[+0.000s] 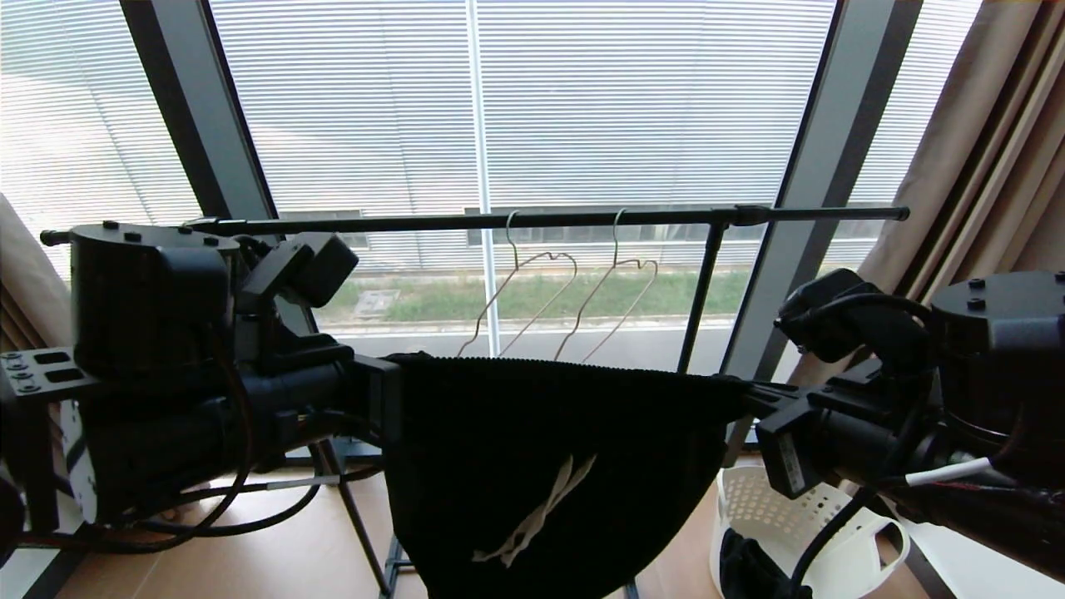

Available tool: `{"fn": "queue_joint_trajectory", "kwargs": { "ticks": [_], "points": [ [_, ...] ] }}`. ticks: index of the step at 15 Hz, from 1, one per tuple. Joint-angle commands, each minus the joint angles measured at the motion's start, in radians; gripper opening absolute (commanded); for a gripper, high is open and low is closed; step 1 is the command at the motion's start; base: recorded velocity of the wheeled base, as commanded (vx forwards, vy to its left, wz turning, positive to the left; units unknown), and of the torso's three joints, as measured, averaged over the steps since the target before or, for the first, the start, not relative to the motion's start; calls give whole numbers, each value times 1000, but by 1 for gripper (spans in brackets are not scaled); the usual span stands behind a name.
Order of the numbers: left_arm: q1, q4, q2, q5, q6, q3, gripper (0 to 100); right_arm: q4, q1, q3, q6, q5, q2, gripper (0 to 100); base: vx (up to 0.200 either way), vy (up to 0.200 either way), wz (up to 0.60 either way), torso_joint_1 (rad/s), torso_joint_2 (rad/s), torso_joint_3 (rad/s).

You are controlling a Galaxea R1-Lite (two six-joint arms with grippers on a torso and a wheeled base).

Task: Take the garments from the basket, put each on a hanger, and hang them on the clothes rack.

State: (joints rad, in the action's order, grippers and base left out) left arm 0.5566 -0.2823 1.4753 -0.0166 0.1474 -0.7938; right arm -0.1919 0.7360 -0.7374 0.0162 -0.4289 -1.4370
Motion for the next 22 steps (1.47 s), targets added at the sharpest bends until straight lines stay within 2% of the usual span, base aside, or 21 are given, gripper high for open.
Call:
{"fn": "queue_joint_trajectory", "kwargs": {
  "ticks": [1,4,5,6,7,12,14,15,17,19,22],
  "points": [
    [-1,-3,57,0,0,-44,0,2,0,35,-41,19,46,0,0,0,0,0,0,0],
    [3,8,92,1,-2,-127,0,14,11,79,-116,101,112,0,0,0,0,0,0,0],
    [14,35,111,1,-2,-177,0,16,51,110,-165,159,142,0,0,0,0,0,0,0],
    [32,55,126,1,0,-217,0,16,109,124,-177,182,138,0,0,0,0,0,0,0],
    [36,55,129,1,0,-222,0,16,120,125,-177,182,136,0,0,0,0,0,0,0],
    [75,138,174,3,-2,-392,0,3,304,122,-171,203,40,0,0,0,0,0,0,0],
    [101,204,209,3,-2,-473,0,-4,370,115,-136,203,4,0,0,0,0,0,0,0],
    [115,249,249,3,0,-539,0,-3,424,89,-74,199,-20,0,0,0,0,0,0,0],
    [140,265,293,3,-2,-611,0,-4,470,58,-9,183,-56,0,0,0,0,0,0,0],
    [157,282,327,3,-2,-660,0,-12,473,39,15,185,-66,0,0,0,0,0,0,0],
    [183,292,382,3,-2,-726,0,-86,473,29,70,180,-89,0,0,0,0,0,0,0]
  ]
}}
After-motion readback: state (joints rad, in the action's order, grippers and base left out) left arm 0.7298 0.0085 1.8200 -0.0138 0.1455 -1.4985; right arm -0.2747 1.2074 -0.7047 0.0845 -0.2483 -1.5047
